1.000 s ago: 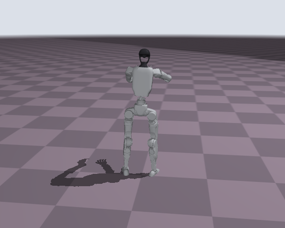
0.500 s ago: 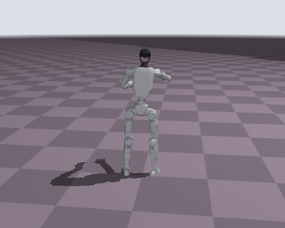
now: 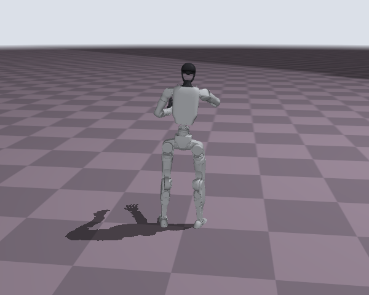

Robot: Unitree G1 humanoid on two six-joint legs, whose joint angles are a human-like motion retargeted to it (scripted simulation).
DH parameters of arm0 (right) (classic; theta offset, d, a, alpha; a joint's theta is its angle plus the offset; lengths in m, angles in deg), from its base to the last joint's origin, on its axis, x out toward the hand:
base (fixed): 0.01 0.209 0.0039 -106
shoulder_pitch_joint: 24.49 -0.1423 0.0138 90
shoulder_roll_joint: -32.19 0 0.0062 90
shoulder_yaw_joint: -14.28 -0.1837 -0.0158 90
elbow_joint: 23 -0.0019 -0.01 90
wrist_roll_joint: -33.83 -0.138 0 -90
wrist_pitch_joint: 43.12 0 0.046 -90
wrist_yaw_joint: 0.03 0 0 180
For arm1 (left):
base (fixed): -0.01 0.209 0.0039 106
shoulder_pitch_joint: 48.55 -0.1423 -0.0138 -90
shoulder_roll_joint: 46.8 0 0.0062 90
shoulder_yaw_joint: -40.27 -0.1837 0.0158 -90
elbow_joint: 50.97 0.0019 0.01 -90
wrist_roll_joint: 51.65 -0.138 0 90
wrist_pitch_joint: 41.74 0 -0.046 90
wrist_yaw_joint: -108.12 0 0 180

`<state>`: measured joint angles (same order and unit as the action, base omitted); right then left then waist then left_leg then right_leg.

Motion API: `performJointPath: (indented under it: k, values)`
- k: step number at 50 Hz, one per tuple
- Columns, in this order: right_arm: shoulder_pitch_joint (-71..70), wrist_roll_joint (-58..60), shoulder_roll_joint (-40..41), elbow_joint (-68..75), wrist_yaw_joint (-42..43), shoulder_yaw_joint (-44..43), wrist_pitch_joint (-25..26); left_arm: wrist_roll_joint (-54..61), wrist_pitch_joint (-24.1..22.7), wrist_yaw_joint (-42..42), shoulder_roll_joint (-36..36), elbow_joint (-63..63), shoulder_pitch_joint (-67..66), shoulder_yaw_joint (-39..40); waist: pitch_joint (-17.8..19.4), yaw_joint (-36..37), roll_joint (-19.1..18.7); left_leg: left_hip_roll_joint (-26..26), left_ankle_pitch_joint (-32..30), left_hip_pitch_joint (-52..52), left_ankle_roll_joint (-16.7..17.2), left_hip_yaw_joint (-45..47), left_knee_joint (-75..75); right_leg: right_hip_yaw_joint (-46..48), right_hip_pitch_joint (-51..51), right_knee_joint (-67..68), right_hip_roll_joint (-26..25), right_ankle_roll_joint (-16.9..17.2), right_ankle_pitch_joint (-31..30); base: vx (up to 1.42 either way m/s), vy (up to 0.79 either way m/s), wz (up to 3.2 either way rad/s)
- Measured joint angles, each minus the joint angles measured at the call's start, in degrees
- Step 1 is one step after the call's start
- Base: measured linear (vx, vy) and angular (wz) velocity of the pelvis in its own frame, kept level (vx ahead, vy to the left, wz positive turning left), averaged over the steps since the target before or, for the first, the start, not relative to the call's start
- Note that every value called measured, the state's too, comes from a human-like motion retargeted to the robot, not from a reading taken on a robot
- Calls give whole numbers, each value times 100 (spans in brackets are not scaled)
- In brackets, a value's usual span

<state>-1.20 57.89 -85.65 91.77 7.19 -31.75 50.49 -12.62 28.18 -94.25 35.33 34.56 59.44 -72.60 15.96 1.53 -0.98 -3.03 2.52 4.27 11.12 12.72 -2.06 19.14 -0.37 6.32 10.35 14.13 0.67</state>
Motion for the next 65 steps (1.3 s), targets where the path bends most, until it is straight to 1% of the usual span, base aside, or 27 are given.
performJointPath:
  k: [3,5,9,13,17,20,22,25,30,32,35,38,40,42,45,48,52,55,57,60,65]
  values:
    - [112,122,-19,52,36,-111,39,229,-2,381,18,-541,-752,145,-10,89,-13,3,32,-37,12,10,68,2,-13,-47,3,53,-29,1,0,-6]
    - [190,126,-31,91,74,-157,32,197,-7,353,12,-602,-661,91,-47,68,-19,15,15,-70,14,-66,67,82,-38,-73,17,65,-35,-1,0,36]
    - [304,-31,-85,72,110,-134,-75,-184,-57,-286,146,-23,770,-309,-137,-148,12,53,-129,-118,25,-367,-97,382,-89,-67,56,-2,5,-3,-1,69]
    - [312,-329,-331,-145,-21,70,-263,-463,83,-598,440,1364,2684,-625,-190,-353,81,71,-300,-179,53,-669,-285,689,-90,-6,85,-87,59,-5,-1,70]
    - [170,-549,-593,-228,-114,295,-388,-452,333,-493,778,3451,4374,-810,-182,-412,116,66,-357,-290,55,-838,-294,862,-57,19,90,-91,76,-5,-2,38]
    - [143,-648,-640,-197,-136,348,-411,-402,528,-432,949,4653,4991,-974,-201,-388,117,52,-369,-329,41,-864,-294,890,-40,-9,69,-56,60,0,0,0]
    - [150,-669,-626,-172,-118,314,-396,-373,559,-420,991,4950,5033,-1041,-195,-344,105,43,-364,-332,32,-836,-294,865,-28,-28,55,-31,48,0,0,0]
    - [214,-632,-574,-191,-72,182,-346,-332,464,-352,894,4461,4509,-1024,-162,-255,89,30,-341,-305,27,-748,-294,782,-18,-58,34,-3,32,0,-1,-26]
    - [549,-420,-541,-524,46,-204,-259,-167,361,178,568,2177,2384,-621,-86,-82,78,17,-279,-211,22,-547,-294,586,-33,-129,0,24,24,2,-1,-35]
    - [810,-385,-588,-783,261,-422,-259,-104,350,355,561,1497,1542,-434,-63,-3,73,18,-253,-179,6,-491,-290,528,-52,-166,-9,39,27,4,0,-27]
    - [1433,-479,-656,-1333,762,-916,-326,-200,315,461,662,721,483,-111,-57,102,67,28,-210,-154,-25,-455,-268,487,-92,-220,-12,59,41,6,0,-12]
    - [2435,-789,-677,-2151,1203,-1677,-560,-506,291,592,642,-23,-274,252,-107,164,71,45,-184,-152,-28,-486,-259,515,-133,-254,-1,63,68,8,-1,8]
    - [3232,-976,-721,-2812,1337,-2243,-783,-793,296,761,412,-573,-636,509,-173,185,76,57,-176,-159,-6,-528,-264,562,-152,-260,12,57,93,10,-1,22]
    - [4057,-1017,-873,-3515,1315,-2799,-1010,-1155,295,956,-68,-1143,-880,804,-270,187,76,69,-175,-172,37,-576,-277,621,-160,-250,29,47,123,11,-2,27]
    - [5244,-959,-1285,-4494,1131,-3634,-1316,-1668,259,1216,-1097,-1933,-1130,1340,-454,168,74,78,-172,-191,115,-630,-294,706,-157,-214,53,39,167,12,-2,23]
    - [6327,-1219,-1788,-5216,674,-4590,-1515,-1938,215,1428,-2310,-2495,-1365,1995,-659,141,87,72,-153,-194,181,-633,-294,746,-150,-179,63,51,195,13,-2,8]
    - [7562,-2002,-2424,-5700,-69,-5976,-1403,-1999,177,1614,-3781,-2794,-1833,2926,-901,150,127,40,-118,-149,236,-537,-294,696,-151,-175,37,87,196,12,-2,-17]
    - [8340,-2432,-2880,-5732,-424,-6957,-1261,-1845,124,1739,-4588,-2728,-2292,3593,-1043,210,152,-18,-94,-99,271,-394,-293,586,-141,-213,-32,87,176,9,-3,-41]
    - [8799,-2637,-3113,-5671,-539,-7527,-1211,-1673,91,1840,-4945,-2618,-2609,4000,-1108,249,167,-44,-73,-57,285,-299,-285,506,-146,-238,-67,87,168,8,-1,-44]
    - [9357,-2797,-3324,-5570,-617,-8202,-1184,-1506,84,1995,-5283,-2444,-3029,4532,-1199,287,198,-63,-25,-10,299,-174,-241,395,-161,-272,-95,87,166,7,0,-38]
    - [9945,-2820,-3330,-5546,-797,-8993,-1199,-1615,114,2180,-5372,-2238,-3526,5377,-1291,297,234,-54,49,71,303,-29,-207,254,-195,-310,-95,87,185,6,3,-27]
